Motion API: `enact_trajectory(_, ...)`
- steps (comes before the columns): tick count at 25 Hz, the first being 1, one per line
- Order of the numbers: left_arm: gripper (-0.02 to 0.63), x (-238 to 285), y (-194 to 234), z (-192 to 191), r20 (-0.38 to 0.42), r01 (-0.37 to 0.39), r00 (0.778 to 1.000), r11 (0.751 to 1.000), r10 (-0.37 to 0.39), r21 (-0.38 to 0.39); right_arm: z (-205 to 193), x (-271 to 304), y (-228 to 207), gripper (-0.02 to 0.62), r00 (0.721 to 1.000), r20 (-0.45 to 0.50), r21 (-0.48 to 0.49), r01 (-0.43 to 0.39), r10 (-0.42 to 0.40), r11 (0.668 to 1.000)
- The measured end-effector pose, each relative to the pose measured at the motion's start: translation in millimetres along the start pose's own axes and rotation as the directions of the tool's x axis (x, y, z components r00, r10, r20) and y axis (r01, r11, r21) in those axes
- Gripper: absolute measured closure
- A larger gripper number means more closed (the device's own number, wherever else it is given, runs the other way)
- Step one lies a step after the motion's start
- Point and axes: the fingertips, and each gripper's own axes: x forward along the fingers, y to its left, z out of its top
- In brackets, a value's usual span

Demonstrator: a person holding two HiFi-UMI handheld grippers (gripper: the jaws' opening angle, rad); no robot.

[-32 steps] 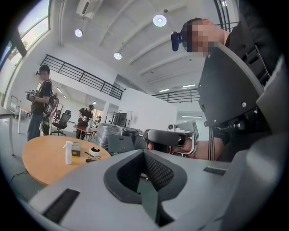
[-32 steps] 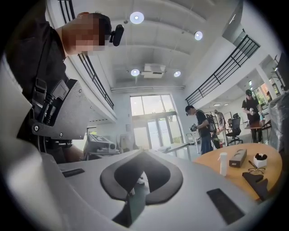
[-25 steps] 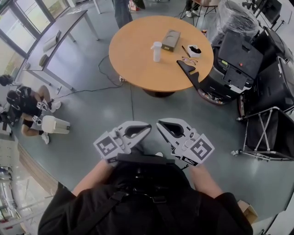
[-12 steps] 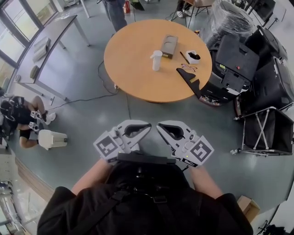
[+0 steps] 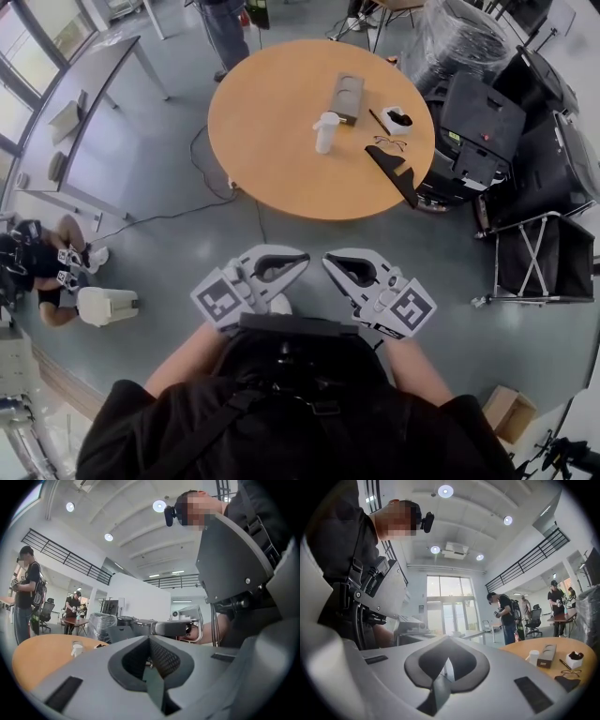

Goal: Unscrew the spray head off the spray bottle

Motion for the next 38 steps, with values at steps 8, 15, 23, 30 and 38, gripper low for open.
enact_trajectory(8, 0.606, -38.8, 51.2, -5.7, 0.001, 0.023, 1.000, 1.000, -0.023, -0.021, -12.3, 57.0, -4.2, 0.597, 0.999, -0.008, 0.012, 0.035, -0.035, 0.999)
enact_trajectory(15, 0.606, -45.9, 72.1, -8.2, 0.014, 0.035, 0.999, 0.999, -0.035, -0.034, -18.9, 75.4, -17.1, 0.597, 0.997, -0.017, 0.028, 0.081, -0.081, 0.996)
enact_trajectory(23, 0.606, -24.6, 95.5, -8.7, 0.020, 0.020, 1.000, 0.999, -0.019, -0.046, -27.6, 73.0, -52.5, 0.568, 0.995, -0.035, 0.059, 0.099, -0.097, 0.993)
enact_trajectory(30, 0.606, 20.8, 131.4, -1.2, 0.012, -0.017, 1.000, 0.999, 0.018, -0.031, -24.6, 65.1, -106.6, 0.560, 0.997, -0.046, 0.045, 0.062, -0.060, 0.997)
enact_trajectory(38, 0.606, 100.6, 166.2, 1.6, 0.005, -0.056, 0.998, 0.998, 0.056, -0.037, -10.0, 36.6, -189.3, 0.588, 0.999, -0.033, 0.017, 0.015, -0.015, 1.000)
